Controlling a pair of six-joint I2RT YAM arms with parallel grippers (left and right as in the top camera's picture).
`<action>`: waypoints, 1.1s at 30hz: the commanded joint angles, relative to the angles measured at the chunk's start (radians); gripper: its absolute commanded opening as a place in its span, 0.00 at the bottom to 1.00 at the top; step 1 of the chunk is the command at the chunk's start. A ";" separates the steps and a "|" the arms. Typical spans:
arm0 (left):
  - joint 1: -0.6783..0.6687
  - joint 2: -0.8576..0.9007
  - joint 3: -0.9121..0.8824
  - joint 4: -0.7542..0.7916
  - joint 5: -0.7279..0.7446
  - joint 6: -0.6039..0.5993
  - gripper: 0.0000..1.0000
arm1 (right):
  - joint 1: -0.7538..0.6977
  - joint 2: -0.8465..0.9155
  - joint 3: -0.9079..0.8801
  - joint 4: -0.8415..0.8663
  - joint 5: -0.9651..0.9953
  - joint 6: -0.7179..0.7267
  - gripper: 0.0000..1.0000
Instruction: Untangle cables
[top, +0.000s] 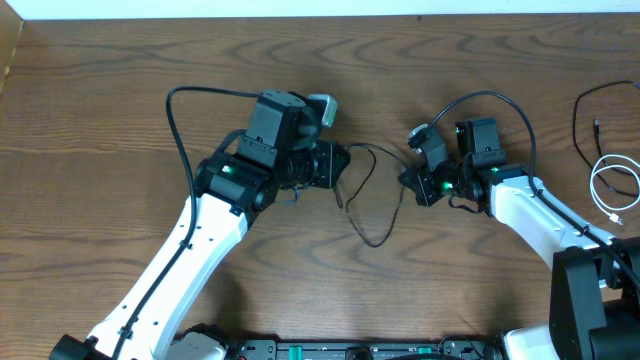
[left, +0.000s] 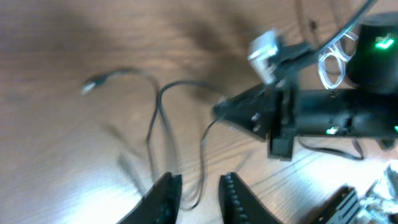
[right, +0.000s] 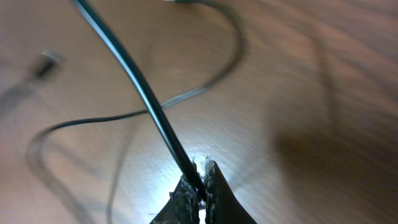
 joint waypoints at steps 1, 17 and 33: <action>0.004 -0.016 0.022 -0.057 -0.102 0.021 0.36 | -0.019 -0.024 0.021 0.000 0.242 -0.008 0.01; 0.004 -0.013 0.020 -0.135 -0.144 0.024 0.40 | -0.401 -0.307 0.222 0.271 0.808 -0.049 0.01; 0.004 -0.013 0.020 -0.135 -0.144 0.024 0.40 | -0.737 -0.238 0.222 0.201 0.890 0.161 0.01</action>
